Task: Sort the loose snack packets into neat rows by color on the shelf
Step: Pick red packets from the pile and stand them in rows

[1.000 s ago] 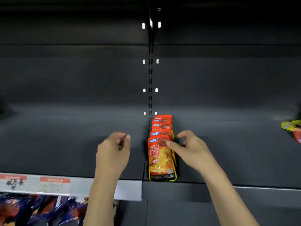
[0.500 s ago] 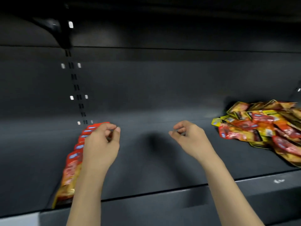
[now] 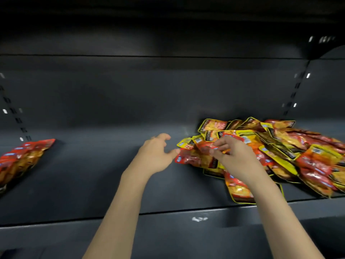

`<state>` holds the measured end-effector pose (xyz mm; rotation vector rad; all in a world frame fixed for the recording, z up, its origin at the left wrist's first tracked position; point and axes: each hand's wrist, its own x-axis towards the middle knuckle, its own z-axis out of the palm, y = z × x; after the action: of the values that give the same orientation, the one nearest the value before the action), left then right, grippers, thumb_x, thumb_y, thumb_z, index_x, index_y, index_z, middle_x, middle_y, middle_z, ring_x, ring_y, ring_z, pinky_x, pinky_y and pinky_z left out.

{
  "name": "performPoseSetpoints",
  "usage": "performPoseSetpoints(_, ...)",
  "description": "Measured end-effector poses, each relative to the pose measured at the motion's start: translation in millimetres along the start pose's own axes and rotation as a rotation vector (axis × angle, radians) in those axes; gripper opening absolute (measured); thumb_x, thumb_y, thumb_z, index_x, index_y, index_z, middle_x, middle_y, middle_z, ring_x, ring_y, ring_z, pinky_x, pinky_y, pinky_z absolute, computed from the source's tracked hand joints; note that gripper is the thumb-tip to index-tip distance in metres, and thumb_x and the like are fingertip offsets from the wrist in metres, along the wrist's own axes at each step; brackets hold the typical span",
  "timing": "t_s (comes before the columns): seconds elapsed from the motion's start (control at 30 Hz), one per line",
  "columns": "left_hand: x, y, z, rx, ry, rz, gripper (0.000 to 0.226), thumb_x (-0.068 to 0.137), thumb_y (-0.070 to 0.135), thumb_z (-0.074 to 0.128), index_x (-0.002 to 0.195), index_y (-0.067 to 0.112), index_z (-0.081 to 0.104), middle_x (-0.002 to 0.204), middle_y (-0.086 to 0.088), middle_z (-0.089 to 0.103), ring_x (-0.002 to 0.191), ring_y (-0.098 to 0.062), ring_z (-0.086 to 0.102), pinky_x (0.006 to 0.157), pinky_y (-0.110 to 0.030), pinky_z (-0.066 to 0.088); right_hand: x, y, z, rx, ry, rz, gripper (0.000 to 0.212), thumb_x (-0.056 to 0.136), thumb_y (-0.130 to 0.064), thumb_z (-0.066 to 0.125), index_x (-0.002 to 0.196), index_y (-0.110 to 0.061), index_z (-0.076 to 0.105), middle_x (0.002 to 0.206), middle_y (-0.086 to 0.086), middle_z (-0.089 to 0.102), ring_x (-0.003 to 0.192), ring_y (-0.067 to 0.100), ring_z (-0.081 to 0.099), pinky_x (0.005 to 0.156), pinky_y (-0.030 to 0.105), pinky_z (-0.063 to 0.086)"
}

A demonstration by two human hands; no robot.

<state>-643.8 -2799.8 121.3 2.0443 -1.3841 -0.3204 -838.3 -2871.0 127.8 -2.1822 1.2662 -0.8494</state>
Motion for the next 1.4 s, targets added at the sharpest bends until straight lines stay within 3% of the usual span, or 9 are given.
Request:
performPoseSetpoints(0.13, 16.4, 34.3, 28.5, 0.169, -0.237, 0.047, 0.080, 0.087, 0.042, 0.063, 0.150, 0.023, 0.018, 0.151, -0.001, 0.031, 0.139, -0.021, 0.027, 0.109, -0.031, 0.027, -2.1, 24.4, -22.4, 0.013, -0.015, -0.010, 0.006, 0.090, -0.027, 0.062, 0.095, -0.026, 0.058, 0.092, -0.007, 0.058, 0.089, 0.008, 0.052, 0.065, 0.023, 0.035)
performPoseSetpoints(0.27, 31.3, 39.3, 38.6, 0.202, -0.356, 0.052, 0.077, 0.083, 0.039, 0.067, 0.147, 0.028, 0.025, 0.144, -0.003, 0.040, 0.132, -0.020, 0.037, 0.107, -0.031, 0.033, -4.9, 36.2, -32.9, 0.034, -0.022, -0.019, 0.010, 0.090, -0.029, 0.062, 0.099, -0.024, 0.059, 0.096, -0.006, 0.060, 0.088, 0.009, 0.052, 0.064, 0.024, 0.034)
performPoseSetpoints(0.43, 41.3, 40.8, 54.3, 0.340, -0.462, 0.031, 0.085, 0.085, 0.041, 0.066, 0.151, 0.028, 0.014, 0.155, 0.002, 0.024, 0.140, -0.019, 0.028, 0.112, -0.031, 0.026, -15.4, 54.4, -46.0, 0.011, -0.016, -0.007, 0.018, 0.090, -0.032, 0.061, 0.105, -0.023, 0.060, 0.099, -0.006, 0.060, 0.087, 0.011, 0.050, 0.064, 0.025, 0.034)
performPoseSetpoints(0.6, 34.1, 42.9, 55.7, 0.527, -0.172, 0.070, 0.073, 0.076, 0.052, 0.070, 0.137, 0.022, 0.043, 0.136, -0.002, 0.049, 0.128, -0.024, 0.041, 0.100, -0.037, 0.030, -14.4, 67.4, -47.6, -0.020, 0.019, 0.051, 0.020, 0.091, -0.031, 0.059, 0.106, -0.019, 0.061, 0.103, -0.002, 0.060, 0.089, 0.013, 0.053, 0.072, 0.025, 0.037)
performPoseSetpoints(0.7, 22.1, 38.1, 47.7, 0.478, -0.090, 0.046, 0.045, 0.075, 0.051, 0.070, 0.105, 0.019, 0.061, 0.110, -0.003, 0.058, 0.111, -0.025, 0.053, 0.084, -0.034, 0.039, -5.8, 63.8, -39.5, -0.050, 0.034, 0.058, 0.023, 0.091, -0.031, 0.059, 0.107, -0.016, 0.062, 0.103, 0.003, 0.065, 0.093, 0.021, 0.058, 0.074, 0.028, 0.043)
performPoseSetpoints(0.87, -5.6, 29.5, 28.0, 0.261, 0.198, -0.032, 0.032, 0.078, 0.049, 0.066, 0.079, 0.018, 0.058, 0.084, -0.001, 0.062, 0.086, -0.025, 0.060, 0.066, -0.031, 0.044, 14.7, 55.6, -23.9, -0.271, -0.030, 0.148, 0.044, 0.086, -0.053, 0.057, 0.092, -0.010, 0.056, 0.088, 0.007, 0.061, 0.084, 0.027, 0.059, 0.064, 0.029, 0.040)
performPoseSetpoints(1.03, -31.6, 21.1, 13.3, -0.035, 0.408, -0.110, 0.029, 0.079, 0.045, 0.066, 0.081, 0.017, 0.060, 0.079, 0.001, 0.066, 0.078, -0.020, 0.064, 0.074, -0.037, 0.053, 35.5, 38.7, -4.3, -0.462, -0.055, 0.298, 0.085, 0.072, -0.075, 0.057, 0.126, -0.010, 0.044, 0.126, 0.010, 0.051, 0.115, 0.029, 0.055, 0.083, 0.036, 0.046)
performPoseSetpoints(1.27, -52.7, 7.1, -1.3, -0.032, 0.471, -0.166, 0.029, 0.082, 0.044, 0.065, 0.086, 0.015, 0.059, 0.082, 0.000, 0.066, 0.080, -0.021, 0.063, 0.075, -0.038, 0.053, 50.6, 40.6, 18.6, -0.439, 0.030, 0.292, 0.079, 0.072, -0.052, 0.073, 0.125, -0.013, 0.029, 0.131, 0.015, 0.051, 0.125, 0.036, 0.043, 0.097, 0.042, 0.035)
performPoseSetpoints(1.4, -62.4, 0.5, -4.7, -0.095, 0.507, -0.199, 0.027, 0.084, 0.042, 0.064, 0.085, 0.015, 0.059, 0.081, 0.001, 0.065, 0.080, -0.020, 0.063, 0.073, -0.034, 0.051, 57.7, 42.2, 22.1, -0.326, 0.254, 0.158, 0.058, 0.080, -0.025, 0.068, 0.122, -0.008, 0.032, 0.115, 0.020, 0.061, 0.113, 0.041, 0.049, 0.090, 0.043, 0.038)
